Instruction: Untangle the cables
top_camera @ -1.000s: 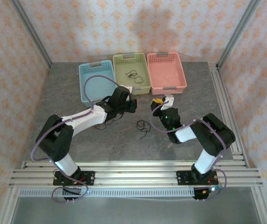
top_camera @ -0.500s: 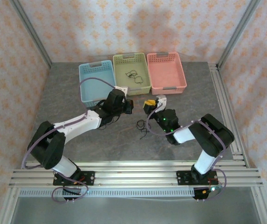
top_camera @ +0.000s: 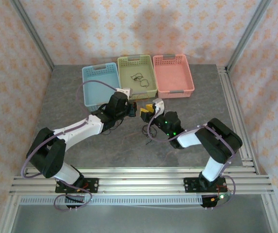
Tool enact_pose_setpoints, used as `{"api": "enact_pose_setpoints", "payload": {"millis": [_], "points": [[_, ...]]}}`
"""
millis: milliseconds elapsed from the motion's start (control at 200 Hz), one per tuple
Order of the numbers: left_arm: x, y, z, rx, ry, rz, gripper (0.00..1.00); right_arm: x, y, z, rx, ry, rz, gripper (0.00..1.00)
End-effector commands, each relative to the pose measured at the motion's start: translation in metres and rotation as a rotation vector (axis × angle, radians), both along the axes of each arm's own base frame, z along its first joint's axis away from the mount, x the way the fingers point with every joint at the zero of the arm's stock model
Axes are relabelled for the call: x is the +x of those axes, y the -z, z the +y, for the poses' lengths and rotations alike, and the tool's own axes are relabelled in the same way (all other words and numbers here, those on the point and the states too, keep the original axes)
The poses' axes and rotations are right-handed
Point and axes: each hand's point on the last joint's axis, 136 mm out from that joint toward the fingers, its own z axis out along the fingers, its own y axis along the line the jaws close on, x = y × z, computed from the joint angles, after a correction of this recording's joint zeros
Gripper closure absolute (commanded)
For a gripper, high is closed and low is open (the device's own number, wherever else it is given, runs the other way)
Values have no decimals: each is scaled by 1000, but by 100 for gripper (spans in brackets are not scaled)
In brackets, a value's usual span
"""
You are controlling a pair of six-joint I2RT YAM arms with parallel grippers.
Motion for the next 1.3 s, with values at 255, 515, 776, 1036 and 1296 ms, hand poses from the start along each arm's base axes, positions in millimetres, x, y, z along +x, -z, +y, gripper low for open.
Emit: {"api": "enact_pose_setpoints", "payload": {"millis": [255,515,776,1036,1296], "points": [[-5,-2,-31,-18,125,-2,100,21,-15,-54,125,246,10,51],[-7,0,-38,-8,153,7,100,22,-24,-70,277,230,24,50],[-11,2,-49,-4,199,18,100,21,-26,-60,296,168,41,48],[-15,-1,-54,-13,223,10,100,25,-18,-57,298,166,72,48],[-17,-3,-57,-31,244,7,100,35,-2,-65,241,242,136,51]]}}
